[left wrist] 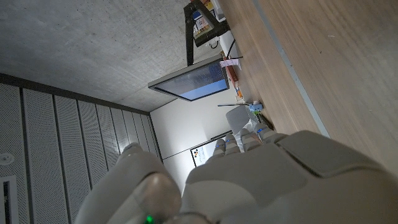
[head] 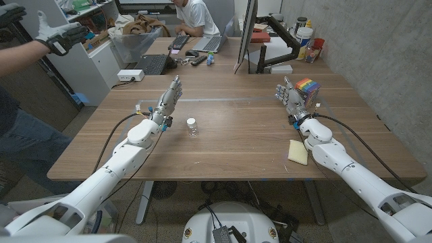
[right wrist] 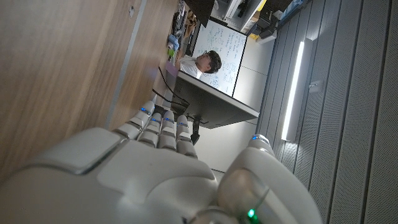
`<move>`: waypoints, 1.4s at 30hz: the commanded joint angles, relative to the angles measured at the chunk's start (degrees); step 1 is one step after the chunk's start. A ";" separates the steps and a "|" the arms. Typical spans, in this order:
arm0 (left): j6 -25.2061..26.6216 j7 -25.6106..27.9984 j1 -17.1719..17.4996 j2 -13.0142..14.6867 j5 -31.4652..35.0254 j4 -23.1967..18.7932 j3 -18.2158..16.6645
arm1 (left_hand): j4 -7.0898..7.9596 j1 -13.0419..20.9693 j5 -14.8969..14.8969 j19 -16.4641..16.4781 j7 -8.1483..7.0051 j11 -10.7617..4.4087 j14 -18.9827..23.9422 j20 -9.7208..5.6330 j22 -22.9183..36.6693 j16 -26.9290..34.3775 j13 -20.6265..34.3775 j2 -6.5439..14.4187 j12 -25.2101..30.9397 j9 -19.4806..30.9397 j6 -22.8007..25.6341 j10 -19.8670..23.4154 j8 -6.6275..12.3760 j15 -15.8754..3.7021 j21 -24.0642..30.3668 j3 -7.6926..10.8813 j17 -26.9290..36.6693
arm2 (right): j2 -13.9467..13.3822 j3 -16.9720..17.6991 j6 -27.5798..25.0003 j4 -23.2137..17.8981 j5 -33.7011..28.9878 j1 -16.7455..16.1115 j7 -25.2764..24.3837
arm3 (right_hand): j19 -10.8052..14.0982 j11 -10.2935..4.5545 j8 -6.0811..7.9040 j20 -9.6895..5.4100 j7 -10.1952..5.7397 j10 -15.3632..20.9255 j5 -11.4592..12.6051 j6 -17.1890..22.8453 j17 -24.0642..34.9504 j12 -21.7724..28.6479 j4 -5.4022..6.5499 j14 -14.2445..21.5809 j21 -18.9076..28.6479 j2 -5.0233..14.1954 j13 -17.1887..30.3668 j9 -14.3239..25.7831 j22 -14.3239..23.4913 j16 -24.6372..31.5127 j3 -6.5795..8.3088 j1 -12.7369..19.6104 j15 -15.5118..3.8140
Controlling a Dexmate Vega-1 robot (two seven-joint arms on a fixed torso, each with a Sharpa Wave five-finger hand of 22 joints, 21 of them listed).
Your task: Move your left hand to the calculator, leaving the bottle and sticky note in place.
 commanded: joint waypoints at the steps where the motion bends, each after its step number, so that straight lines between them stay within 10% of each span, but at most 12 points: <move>1: -2.50 -0.55 2.38 1.48 -0.13 -1.39 -1.03 | -0.26 0.82 0.31 -0.03 -0.39 0.23 0.07 0.54 0.26 0.39 0.12 0.18 0.29 0.12 -0.22 -0.30 0.09 0.15 0.33 0.14 0.27 | 0.39 -0.29 0.04 -0.38 -0.46 0.04 -0.75 | 1.27 -0.24 0.23 -0.73 -0.49 0.66 0.34 0.05 0.22 0.36 -0.32 0.79 -0.02 0.46 0.14 0.18 0.15 0.64 -0.04 0.22 -0.24; 42: -4.25 -0.22 8.55 7.18 0.54 -7.54 -4.14 | -1.64 4.29 0.25 -0.32 -1.38 0.16 0.19 1.16 0.33 0.25 0.21 2.25 0.26 0.19 0.69 -0.16 0.33 0.15 0.27 1.30 0.30 | 0.75 -0.68 0.25 -0.49 -1.12 0.79 -1.60 | 2.07 -0.09 0.23 -0.62 -0.72 1.65 0.27 0.45 0.27 0.50 -0.48 1.47 -0.88 0.73 0.18 0.20 0.25 0.60 -0.30 0.20 -0.07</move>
